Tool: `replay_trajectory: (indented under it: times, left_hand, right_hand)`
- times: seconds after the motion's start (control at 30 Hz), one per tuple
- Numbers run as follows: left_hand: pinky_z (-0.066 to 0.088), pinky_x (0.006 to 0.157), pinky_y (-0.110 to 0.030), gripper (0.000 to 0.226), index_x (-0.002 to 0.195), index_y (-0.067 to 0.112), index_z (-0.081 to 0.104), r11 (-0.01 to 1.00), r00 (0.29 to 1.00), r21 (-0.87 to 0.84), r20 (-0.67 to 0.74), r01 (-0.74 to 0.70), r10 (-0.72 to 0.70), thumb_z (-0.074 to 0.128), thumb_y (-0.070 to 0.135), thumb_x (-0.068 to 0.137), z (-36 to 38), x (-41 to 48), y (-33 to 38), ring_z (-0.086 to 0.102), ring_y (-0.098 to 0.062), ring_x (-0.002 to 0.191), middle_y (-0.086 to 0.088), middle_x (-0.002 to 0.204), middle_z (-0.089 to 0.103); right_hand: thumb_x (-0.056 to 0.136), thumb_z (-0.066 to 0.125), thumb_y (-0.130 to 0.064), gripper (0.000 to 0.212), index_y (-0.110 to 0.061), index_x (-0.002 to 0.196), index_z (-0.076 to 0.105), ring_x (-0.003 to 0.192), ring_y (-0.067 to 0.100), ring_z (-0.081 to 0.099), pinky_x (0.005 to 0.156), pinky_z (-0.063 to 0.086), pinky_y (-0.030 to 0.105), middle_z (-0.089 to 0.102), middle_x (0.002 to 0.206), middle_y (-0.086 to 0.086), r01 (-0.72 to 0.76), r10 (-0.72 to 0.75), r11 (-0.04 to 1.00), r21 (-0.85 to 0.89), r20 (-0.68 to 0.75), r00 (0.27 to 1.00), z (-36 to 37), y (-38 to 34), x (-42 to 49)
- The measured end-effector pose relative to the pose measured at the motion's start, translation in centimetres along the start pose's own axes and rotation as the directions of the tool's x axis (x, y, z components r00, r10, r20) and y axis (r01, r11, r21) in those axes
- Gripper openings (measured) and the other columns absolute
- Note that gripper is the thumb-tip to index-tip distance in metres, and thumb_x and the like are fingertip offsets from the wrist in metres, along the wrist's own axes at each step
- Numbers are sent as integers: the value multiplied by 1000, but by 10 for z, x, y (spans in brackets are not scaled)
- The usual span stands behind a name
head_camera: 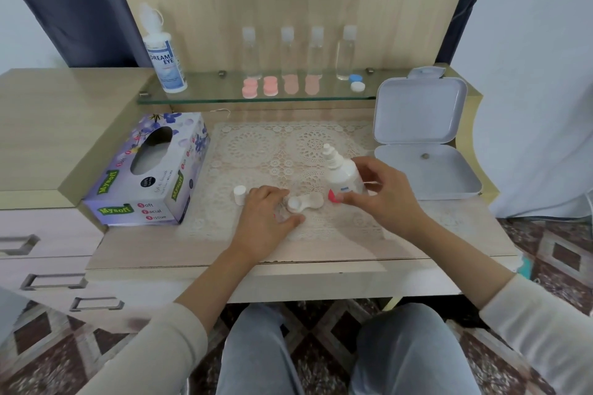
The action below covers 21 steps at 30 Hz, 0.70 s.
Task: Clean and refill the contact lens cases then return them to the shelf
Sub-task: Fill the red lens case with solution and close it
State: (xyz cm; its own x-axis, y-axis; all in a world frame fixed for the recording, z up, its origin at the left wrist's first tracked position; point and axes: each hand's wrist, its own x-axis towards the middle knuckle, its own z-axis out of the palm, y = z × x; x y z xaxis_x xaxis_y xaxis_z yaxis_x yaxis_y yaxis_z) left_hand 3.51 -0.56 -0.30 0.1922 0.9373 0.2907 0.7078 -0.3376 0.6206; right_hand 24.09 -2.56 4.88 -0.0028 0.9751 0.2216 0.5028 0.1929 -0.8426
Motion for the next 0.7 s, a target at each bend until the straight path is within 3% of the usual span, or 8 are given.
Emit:
replay_trajectory:
  times: [0.13, 0.33, 0.53, 0.7]
  left_hand:
    - [22, 82, -7, 39, 106, 11, 67, 999, 999, -47, -43, 5, -7, 78, 23, 71, 5, 0, -2, 46, -18, 100, -5, 106, 59]
    - [24, 84, 1, 27, 97, 16, 70, 995, 997, -103, -70, 5, -12, 76, 15, 71, 5, -2, -5, 44, -9, 94, 2, 100, 60]
    - [23, 82, 1, 24, 97, 18, 70, 996, 999, -85, -42, -16, 12, 73, 15, 74, 2, -3, -6, 45, -12, 95, 4, 99, 64]
    - [26, 81, -5, 22, 96, 19, 70, 995, 998, -92, -51, -33, 28, 72, 16, 74, 4, -3, -9, 49, -17, 97, 4, 97, 67]
  right_hand:
    - [63, 83, -28, 53, -19, 110, 61, 92, 17, 55, 83, 45, 29, 61, 102, 1, 54, -46, 972, -228, 44, 998, -6, 3, 13]
    - [70, 78, -24, 52, -22, 118, 58, 96, 19, 48, 77, 37, 27, 54, 106, 1, 221, -133, 824, -521, 202, 970, -6, 11, 26]
    - [75, 72, -18, 51, -22, 124, 56, 98, 18, 41, 72, 39, 29, 51, 109, 3, 390, -185, 646, -656, 361, 914, -2, 2, 35]
    - [74, 72, -19, 50, -19, 122, 59, 100, 25, 44, 72, 31, 29, 54, 107, 8, 489, -229, 531, -692, 438, 869, 3, -8, 43]
